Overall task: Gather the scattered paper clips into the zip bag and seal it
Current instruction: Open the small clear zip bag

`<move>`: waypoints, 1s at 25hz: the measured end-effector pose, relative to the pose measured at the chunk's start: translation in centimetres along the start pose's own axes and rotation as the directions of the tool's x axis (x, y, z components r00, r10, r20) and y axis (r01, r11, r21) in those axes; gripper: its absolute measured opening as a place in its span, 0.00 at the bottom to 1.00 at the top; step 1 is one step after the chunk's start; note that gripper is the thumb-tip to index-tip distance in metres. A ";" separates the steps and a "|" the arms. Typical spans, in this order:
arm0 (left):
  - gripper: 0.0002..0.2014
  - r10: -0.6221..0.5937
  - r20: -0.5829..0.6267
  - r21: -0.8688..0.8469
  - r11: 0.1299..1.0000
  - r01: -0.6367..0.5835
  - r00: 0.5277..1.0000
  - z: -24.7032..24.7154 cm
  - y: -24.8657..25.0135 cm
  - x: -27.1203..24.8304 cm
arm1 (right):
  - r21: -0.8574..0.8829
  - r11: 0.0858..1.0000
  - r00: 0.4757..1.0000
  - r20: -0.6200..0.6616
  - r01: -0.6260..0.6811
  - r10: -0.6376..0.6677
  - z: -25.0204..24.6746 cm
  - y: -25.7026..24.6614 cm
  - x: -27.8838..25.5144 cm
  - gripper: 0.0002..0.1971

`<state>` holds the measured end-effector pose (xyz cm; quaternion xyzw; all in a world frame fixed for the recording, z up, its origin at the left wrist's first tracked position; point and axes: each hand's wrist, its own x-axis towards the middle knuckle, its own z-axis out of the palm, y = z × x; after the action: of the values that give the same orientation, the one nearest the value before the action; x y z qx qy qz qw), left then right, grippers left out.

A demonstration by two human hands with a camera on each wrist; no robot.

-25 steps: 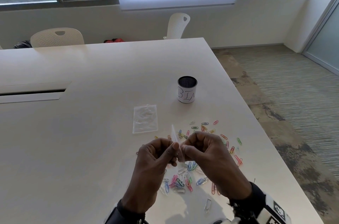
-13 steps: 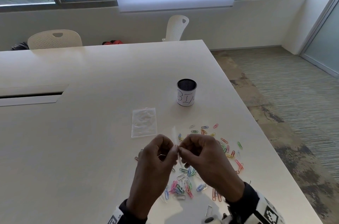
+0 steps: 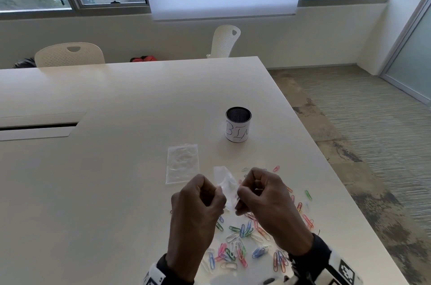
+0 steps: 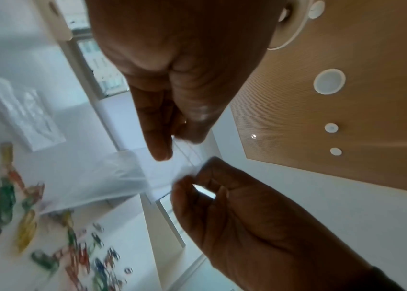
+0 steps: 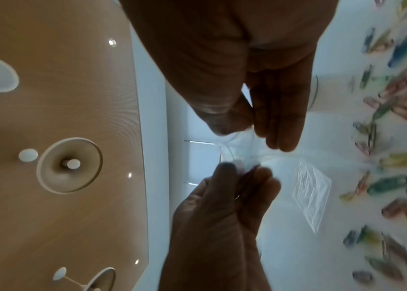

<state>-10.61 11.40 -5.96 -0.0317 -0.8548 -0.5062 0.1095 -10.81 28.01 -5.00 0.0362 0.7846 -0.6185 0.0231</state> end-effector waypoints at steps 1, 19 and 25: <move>0.10 0.018 0.002 0.020 1.000 -0.018 1.000 -0.1 0.0 0.2 | -0.063 0.998 1.000 -0.014 0.012 -0.013 -0.2 0.0 0.2 0.05; 0.15 0.143 0.009 0.178 0.974 -0.142 0.990 0.6 0.1 2.7 | -0.537 0.821 0.972 -0.003 0.196 -0.235 -0.2 -0.4 3.5 0.12; 0.16 0.115 0.017 0.192 0.974 -0.116 0.993 0.9 0.3 2.8 | -0.572 0.786 0.960 0.007 0.234 -0.280 -0.1 -0.6 3.9 0.14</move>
<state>-13.38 12.15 -5.52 -0.0722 -0.8969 -0.4136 0.1387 -14.78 28.06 -4.72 -0.0555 0.9305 -0.3524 -0.0823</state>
